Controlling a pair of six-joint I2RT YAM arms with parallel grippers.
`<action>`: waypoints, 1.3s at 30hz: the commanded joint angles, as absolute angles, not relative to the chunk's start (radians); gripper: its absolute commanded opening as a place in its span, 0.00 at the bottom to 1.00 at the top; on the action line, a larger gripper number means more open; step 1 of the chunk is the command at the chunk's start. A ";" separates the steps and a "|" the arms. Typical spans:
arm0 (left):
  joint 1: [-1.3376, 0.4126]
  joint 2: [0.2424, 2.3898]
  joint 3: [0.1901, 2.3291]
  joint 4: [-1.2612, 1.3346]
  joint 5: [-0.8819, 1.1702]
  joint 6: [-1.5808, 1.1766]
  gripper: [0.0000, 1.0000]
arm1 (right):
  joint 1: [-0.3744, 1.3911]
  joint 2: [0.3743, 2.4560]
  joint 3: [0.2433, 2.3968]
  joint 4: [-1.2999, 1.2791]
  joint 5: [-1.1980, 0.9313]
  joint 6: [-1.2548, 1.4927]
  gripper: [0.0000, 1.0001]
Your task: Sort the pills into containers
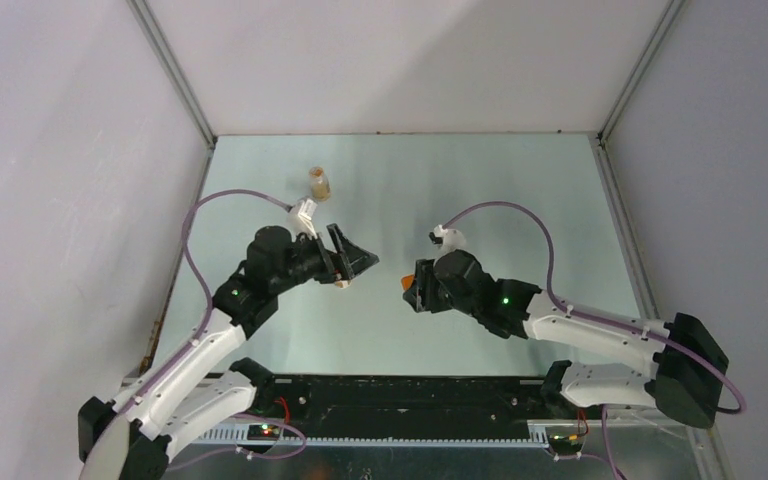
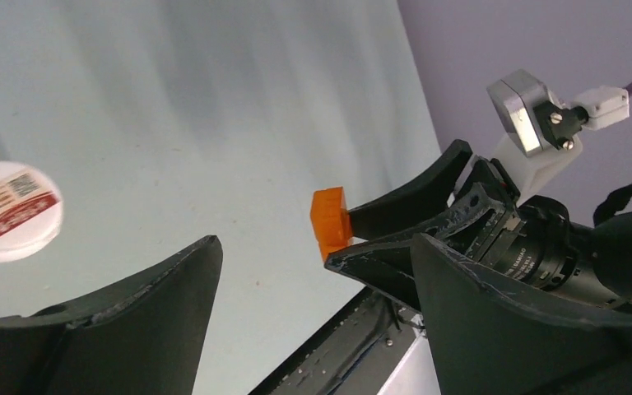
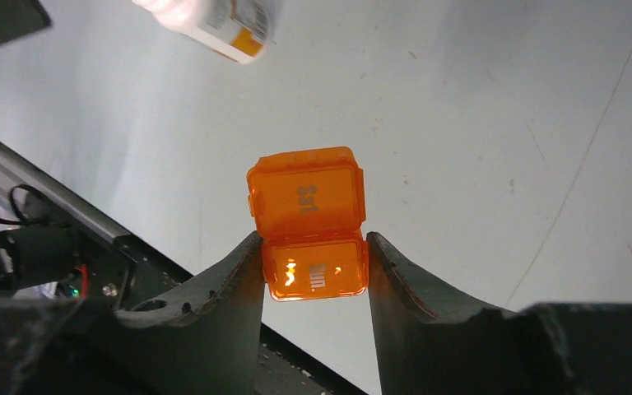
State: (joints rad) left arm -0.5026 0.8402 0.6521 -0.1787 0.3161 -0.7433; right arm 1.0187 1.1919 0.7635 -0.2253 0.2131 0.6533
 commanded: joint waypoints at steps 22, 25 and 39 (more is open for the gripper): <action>-0.709 0.952 0.619 0.129 0.189 -0.888 0.63 | 1.055 1.118 0.857 -0.081 0.215 0.513 0.46; -0.726 0.973 0.616 0.157 0.202 -0.902 0.60 | 1.057 1.124 0.861 -0.077 0.211 0.510 0.45; -0.743 1.008 0.620 0.181 0.225 -0.926 0.07 | 1.046 1.145 0.888 -0.081 0.104 0.490 0.45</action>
